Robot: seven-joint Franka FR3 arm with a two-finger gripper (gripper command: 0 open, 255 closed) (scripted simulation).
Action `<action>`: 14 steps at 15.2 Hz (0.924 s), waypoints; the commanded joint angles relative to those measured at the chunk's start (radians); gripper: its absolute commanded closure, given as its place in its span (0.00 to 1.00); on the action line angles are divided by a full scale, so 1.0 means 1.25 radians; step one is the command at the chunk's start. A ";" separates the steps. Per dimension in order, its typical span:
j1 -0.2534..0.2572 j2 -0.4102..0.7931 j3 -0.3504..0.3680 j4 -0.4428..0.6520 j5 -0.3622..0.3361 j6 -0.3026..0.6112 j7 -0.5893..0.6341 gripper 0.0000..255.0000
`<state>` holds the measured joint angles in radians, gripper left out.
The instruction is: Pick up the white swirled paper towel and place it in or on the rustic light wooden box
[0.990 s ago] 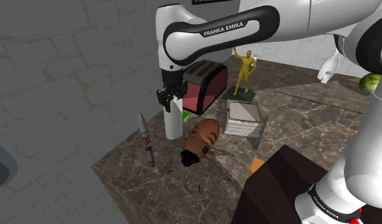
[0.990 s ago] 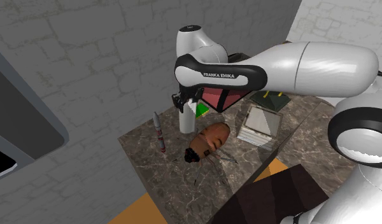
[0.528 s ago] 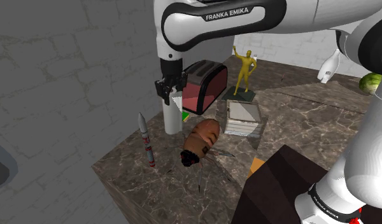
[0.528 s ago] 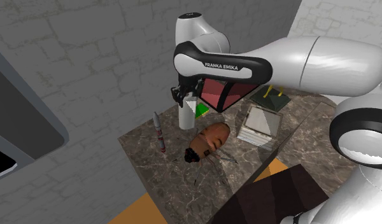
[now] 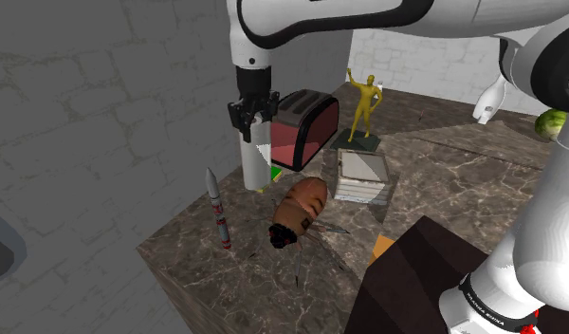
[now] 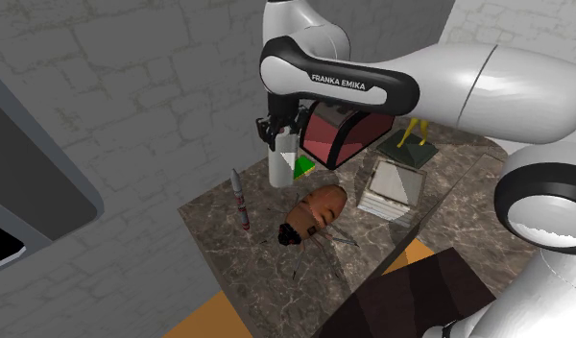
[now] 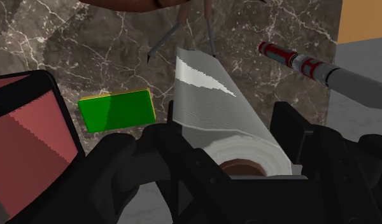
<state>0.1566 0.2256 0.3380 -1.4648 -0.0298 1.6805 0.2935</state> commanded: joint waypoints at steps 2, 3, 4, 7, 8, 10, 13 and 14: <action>0.002 0.005 0.000 0.041 -0.002 -0.036 0.001 1.00; 0.003 0.008 0.001 0.055 -0.003 -0.048 0.001 1.00; 0.004 0.011 0.001 0.070 -0.004 -0.060 0.002 1.00; -0.024 -0.039 -0.009 0.020 0.014 -0.058 -0.033 1.00; -0.036 -0.062 -0.016 -0.004 0.023 -0.056 -0.051 1.00; -0.060 -0.107 -0.029 -0.049 0.038 -0.055 -0.087 1.00; -0.092 -0.168 -0.055 -0.106 0.056 -0.059 -0.144 1.00; -0.101 -0.186 -0.064 -0.122 0.061 -0.061 -0.163 1.00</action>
<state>0.0429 0.0137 0.2695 -1.5967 0.0403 1.6044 0.1154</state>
